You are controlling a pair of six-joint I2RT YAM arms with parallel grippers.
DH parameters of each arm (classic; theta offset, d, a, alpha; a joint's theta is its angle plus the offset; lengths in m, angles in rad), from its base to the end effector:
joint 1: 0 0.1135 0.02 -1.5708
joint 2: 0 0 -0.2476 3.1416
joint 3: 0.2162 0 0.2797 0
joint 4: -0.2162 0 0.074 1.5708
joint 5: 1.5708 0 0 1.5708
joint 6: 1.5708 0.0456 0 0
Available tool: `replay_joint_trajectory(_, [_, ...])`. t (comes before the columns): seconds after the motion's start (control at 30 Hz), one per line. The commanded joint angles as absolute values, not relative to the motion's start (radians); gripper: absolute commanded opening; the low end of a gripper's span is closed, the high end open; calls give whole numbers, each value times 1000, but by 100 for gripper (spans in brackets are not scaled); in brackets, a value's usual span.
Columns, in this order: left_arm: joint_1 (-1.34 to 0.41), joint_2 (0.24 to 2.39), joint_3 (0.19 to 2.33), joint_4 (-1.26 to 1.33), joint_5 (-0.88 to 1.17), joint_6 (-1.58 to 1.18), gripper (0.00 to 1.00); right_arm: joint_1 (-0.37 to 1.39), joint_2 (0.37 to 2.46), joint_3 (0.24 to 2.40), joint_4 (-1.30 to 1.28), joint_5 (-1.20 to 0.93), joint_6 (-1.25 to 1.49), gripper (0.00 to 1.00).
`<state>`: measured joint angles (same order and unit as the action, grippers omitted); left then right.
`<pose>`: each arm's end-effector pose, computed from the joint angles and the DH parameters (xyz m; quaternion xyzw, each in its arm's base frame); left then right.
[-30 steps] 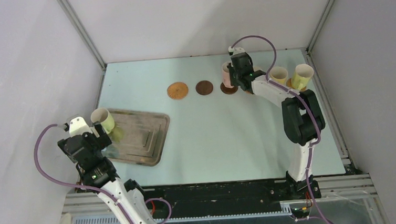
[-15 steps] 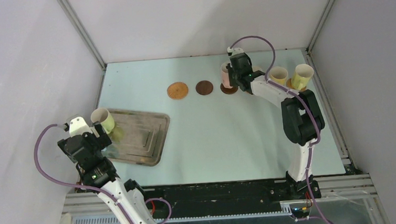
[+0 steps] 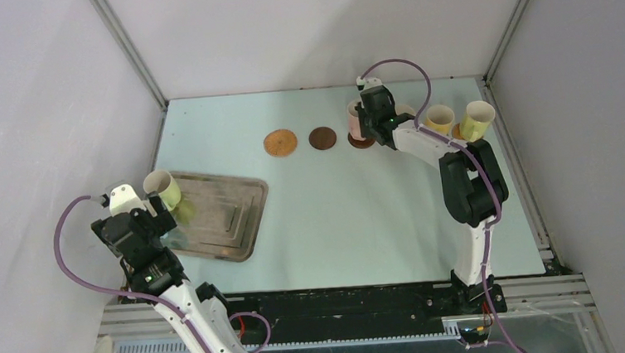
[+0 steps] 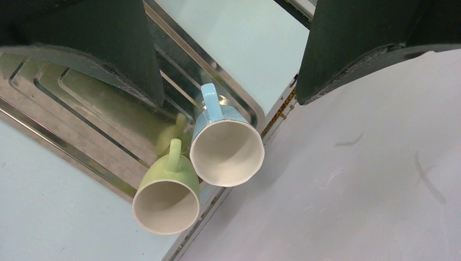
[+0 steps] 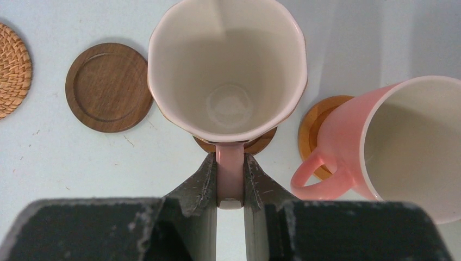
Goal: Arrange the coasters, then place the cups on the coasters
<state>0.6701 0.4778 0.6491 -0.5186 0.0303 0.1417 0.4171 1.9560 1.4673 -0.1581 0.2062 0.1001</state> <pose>0.1353 0.1054 0.2923 -0.2053 0.7924 0.2153 0.5325 0.4400 0.1847 0.1962 -0.0952 0.8865 0.0243 0.4522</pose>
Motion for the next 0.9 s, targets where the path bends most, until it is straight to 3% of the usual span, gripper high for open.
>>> replay_joint_trajectory(0.0, [679,472,637,-493,26,156,98,420,1951,1524,-85,244,86,1])
replay_joint_trajectory(0.2, [679,472,636,-491,28,158,98,422,1938,1541,-127,214,62,19])
replay_joint_trajectory(0.5, [679,470,636,-494,32,157,98,426,1923,1543,-150,200,51,30])
replay_joint_trajectory(0.87, [678,469,634,-492,34,159,98,423,1940,1582,-215,167,35,54])
